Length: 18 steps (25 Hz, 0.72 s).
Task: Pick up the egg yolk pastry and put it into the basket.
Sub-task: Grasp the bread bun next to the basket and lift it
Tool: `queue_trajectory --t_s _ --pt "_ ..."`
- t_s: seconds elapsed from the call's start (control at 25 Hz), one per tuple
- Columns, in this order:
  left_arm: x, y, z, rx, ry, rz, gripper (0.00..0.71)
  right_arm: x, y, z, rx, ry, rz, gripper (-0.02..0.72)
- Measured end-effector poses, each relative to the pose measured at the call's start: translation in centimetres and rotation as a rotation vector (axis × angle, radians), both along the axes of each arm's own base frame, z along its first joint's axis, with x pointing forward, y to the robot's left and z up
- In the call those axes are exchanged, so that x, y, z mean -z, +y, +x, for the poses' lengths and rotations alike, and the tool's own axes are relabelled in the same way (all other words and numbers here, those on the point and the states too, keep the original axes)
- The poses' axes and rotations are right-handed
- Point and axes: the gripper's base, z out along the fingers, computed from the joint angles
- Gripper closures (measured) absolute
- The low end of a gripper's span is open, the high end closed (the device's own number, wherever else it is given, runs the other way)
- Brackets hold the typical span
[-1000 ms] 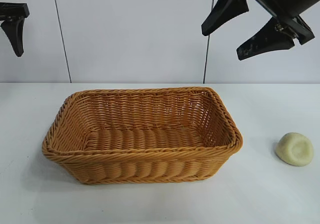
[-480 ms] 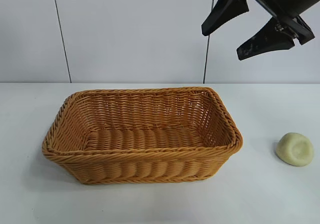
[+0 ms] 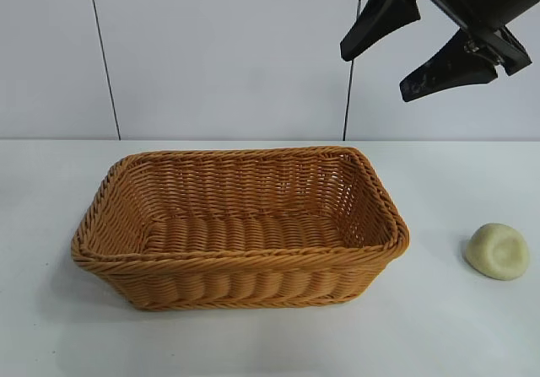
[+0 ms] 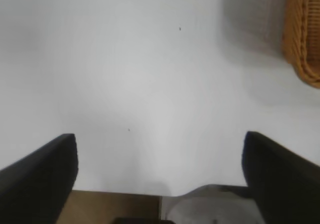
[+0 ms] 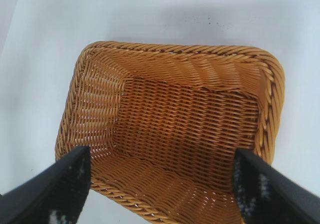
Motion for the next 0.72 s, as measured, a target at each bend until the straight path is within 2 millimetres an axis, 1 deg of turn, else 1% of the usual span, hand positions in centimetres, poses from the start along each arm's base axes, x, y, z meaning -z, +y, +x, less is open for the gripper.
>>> queue_trajectory --t_s 0.08,0.12,0.24,0.48,0.6,0.72 --pt "0.9 0.0 -1.5 0.0 -0.065 0.0 0.067 0.0 0.0 0.0 0.0 0.0 0.0 0.141" --pt "1.0 0.0 -2.1 0.001 -0.095 0.0 0.067 0.0 0.0 0.0 0.0 0.0 0.0 0.141" --pt "0.5 0.0 -3.9 0.008 -0.231 0.005 0.067 0.0 0.0 0.0 -0.001 0.001 -0.001 0.141" --pt "0.0 0.0 -6.8 0.008 -0.429 0.007 0.067 0.2 -0.1 -0.2 -0.023 0.01 -0.025 0.141" --pt "0.0 0.0 -7.9 0.009 -0.502 0.008 0.067 0.3 -0.2 -0.3 -0.029 0.019 -0.047 0.141" --pt "0.0 0.0 -8.2 0.009 -0.519 0.008 0.067 0.0 -0.6 -0.1 -0.023 0.027 -0.102 0.141"
